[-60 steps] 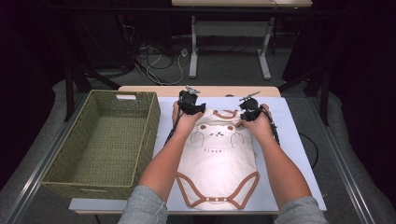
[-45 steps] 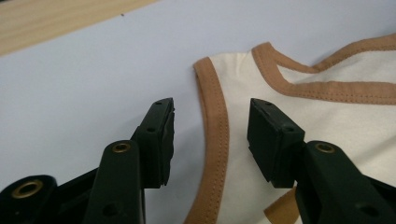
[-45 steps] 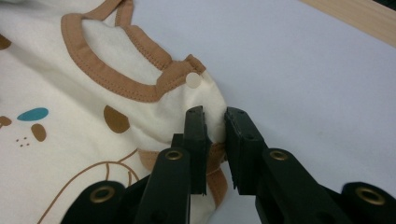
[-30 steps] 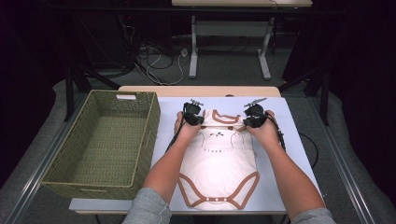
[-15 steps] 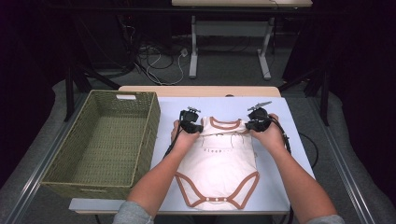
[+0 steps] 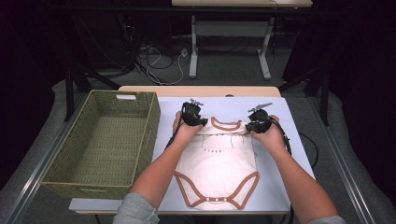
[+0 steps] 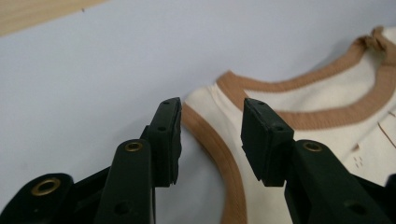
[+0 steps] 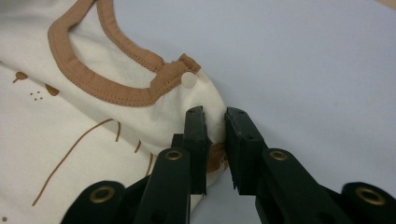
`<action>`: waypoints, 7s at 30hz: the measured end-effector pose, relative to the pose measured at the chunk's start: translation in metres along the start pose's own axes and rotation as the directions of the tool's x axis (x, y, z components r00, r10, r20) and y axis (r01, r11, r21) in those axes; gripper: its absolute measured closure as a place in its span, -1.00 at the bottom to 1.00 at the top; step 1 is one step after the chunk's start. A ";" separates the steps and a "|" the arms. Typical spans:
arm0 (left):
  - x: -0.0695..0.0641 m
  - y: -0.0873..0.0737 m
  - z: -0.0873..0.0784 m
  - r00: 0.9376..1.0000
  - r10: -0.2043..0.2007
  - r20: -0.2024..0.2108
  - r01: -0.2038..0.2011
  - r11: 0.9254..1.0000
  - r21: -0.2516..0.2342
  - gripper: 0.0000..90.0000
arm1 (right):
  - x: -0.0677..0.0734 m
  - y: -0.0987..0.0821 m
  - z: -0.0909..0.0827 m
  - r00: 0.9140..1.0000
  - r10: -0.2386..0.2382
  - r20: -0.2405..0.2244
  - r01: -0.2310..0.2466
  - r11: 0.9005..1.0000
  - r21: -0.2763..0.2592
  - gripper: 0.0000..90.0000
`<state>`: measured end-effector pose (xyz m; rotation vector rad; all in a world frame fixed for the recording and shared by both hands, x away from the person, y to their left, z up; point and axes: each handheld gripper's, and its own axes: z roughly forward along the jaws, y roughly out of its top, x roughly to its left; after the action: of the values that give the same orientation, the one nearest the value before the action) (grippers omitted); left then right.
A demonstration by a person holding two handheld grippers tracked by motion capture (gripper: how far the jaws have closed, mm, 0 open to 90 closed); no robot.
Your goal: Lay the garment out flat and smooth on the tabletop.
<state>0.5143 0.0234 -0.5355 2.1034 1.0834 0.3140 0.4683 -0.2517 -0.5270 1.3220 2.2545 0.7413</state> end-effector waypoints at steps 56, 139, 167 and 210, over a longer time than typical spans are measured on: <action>0.023 0.033 -0.041 0.995 0.013 -0.102 -0.030 0.986 -0.164 0.92 | -0.001 0.068 -0.012 0.996 -0.033 0.085 0.042 0.994 -0.104 0.76; 0.047 -0.031 -0.061 0.904 -0.428 -0.001 0.418 0.883 -0.215 -0.59 | -0.017 0.023 -0.010 0.976 0.217 0.008 -0.212 0.962 -0.173 -0.52; 0.043 -0.047 -0.042 0.892 -0.443 -0.087 0.444 0.896 -0.005 -0.02 | -0.014 0.011 0.004 0.958 0.285 -0.023 -0.285 0.957 -0.046 0.00; 0.042 -0.046 -0.039 0.899 -0.425 -0.106 0.435 0.895 0.098 0.94 | -0.018 -0.012 0.014 0.935 0.351 -0.050 -0.349 0.936 0.044 0.50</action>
<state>0.4926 0.0928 -0.5454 1.8943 1.6136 0.1204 0.4773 -0.2693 -0.5440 1.7685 2.1048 0.8713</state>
